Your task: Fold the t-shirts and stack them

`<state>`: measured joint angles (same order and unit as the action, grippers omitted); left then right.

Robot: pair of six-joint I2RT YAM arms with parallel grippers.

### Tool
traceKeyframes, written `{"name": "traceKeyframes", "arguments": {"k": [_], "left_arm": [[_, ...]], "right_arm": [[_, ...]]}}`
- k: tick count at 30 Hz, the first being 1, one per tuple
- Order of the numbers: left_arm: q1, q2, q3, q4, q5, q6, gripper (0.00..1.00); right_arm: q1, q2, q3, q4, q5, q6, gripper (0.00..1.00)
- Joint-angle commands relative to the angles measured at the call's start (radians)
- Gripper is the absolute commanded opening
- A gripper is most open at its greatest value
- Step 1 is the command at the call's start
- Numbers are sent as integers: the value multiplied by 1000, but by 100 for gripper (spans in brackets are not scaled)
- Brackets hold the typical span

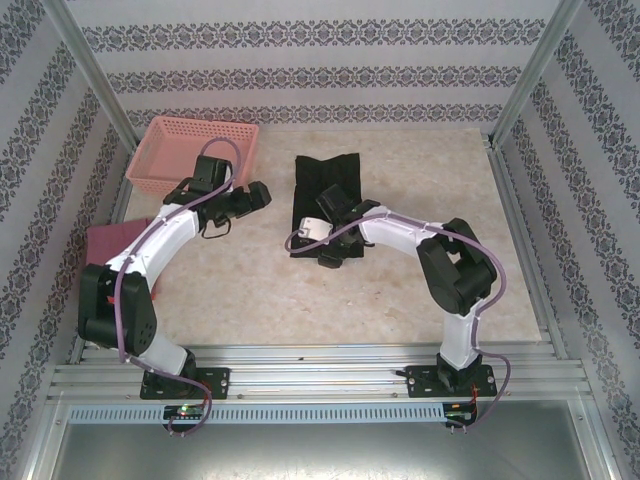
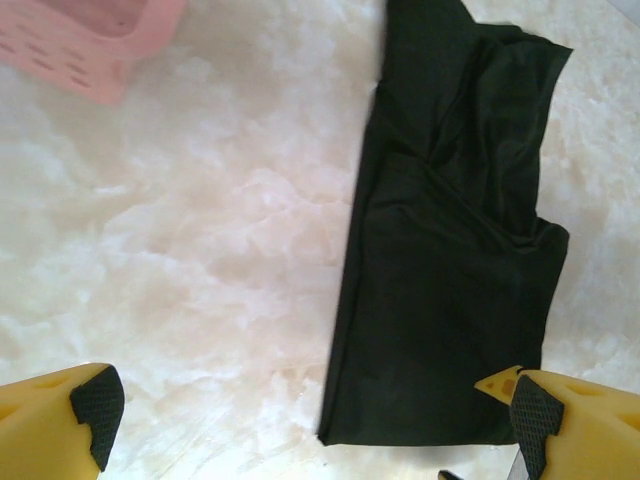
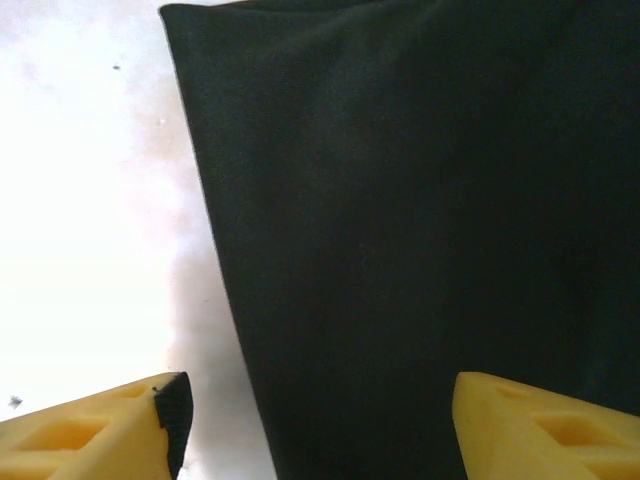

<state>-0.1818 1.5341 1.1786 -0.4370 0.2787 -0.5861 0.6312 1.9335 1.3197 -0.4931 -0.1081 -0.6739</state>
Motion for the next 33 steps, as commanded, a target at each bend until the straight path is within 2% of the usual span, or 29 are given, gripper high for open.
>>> {"name": "traceKeyframes", "arguments": {"k": [1, 8, 14, 17, 21, 26, 31, 33], "left_arm": [[16, -28, -23, -9, -18, 31, 100], [24, -20, -30, 13, -11, 25, 100], [28, -5, -33, 20, -1, 25, 100], [30, -5, -41, 27, 2, 23, 100], [33, -4, -45, 29, 4, 29, 100], [30, -3, -60, 44, 15, 61, 100], [15, -47, -122, 128, 11, 120, 100], [0, -71, -150, 163, -29, 153, 100]], "right_arm": [[12, 41, 49, -40, 3, -37, 66], [22, 93, 101, -72, -5, -43, 67], [23, 133, 125, -87, 5, -49, 62], [24, 149, 127, -90, 23, -56, 51], [24, 148, 121, -91, 36, -56, 24], [28, 96, 76, -104, 28, -36, 0], [45, -26, -23, -129, 1, 13, 0], [60, -81, -60, -154, -10, 29, 0]]}}
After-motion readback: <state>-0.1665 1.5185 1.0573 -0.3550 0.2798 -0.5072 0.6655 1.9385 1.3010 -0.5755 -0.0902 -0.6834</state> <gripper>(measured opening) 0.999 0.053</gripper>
